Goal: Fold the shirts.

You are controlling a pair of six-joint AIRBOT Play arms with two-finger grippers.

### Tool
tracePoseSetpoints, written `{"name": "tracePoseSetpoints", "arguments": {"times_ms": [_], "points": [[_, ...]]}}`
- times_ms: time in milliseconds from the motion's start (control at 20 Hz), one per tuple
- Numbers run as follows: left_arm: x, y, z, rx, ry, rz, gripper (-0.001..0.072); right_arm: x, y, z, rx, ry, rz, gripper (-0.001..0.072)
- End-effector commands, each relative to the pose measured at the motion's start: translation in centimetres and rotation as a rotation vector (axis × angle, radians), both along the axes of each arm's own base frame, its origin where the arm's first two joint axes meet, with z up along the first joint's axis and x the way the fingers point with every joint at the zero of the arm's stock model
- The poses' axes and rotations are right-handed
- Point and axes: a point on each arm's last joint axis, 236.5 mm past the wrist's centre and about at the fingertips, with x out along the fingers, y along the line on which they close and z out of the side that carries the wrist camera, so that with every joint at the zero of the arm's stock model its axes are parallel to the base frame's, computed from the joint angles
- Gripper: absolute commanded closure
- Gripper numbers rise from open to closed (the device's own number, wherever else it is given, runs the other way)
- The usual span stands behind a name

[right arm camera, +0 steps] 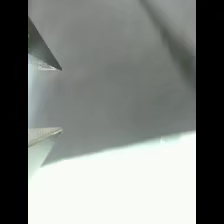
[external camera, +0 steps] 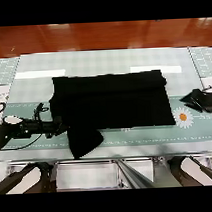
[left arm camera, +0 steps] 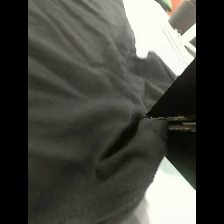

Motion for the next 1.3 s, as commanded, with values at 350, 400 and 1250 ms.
{"name": "tracePoseSetpoints", "arguments": {"times_ms": [350,400,1250], "points": [[0.3,-0.4,0.3,-0.017,-0.015,-0.003,0.0683,-7.5,1.2,-7.6,0.250,0.362,-0.064,0.0297],[0.3,-0.4,0.3,-0.015,-0.016,-0.001,0.0684,-7.5,1.4,-7.7,0.262,0.365,-0.062,0.0297],[1.8,0.1,1.7,-0.023,-0.054,0.003,0.0684,-3.1,6.8,-8.8,0.351,0.231,0.133,0.0684]]}}
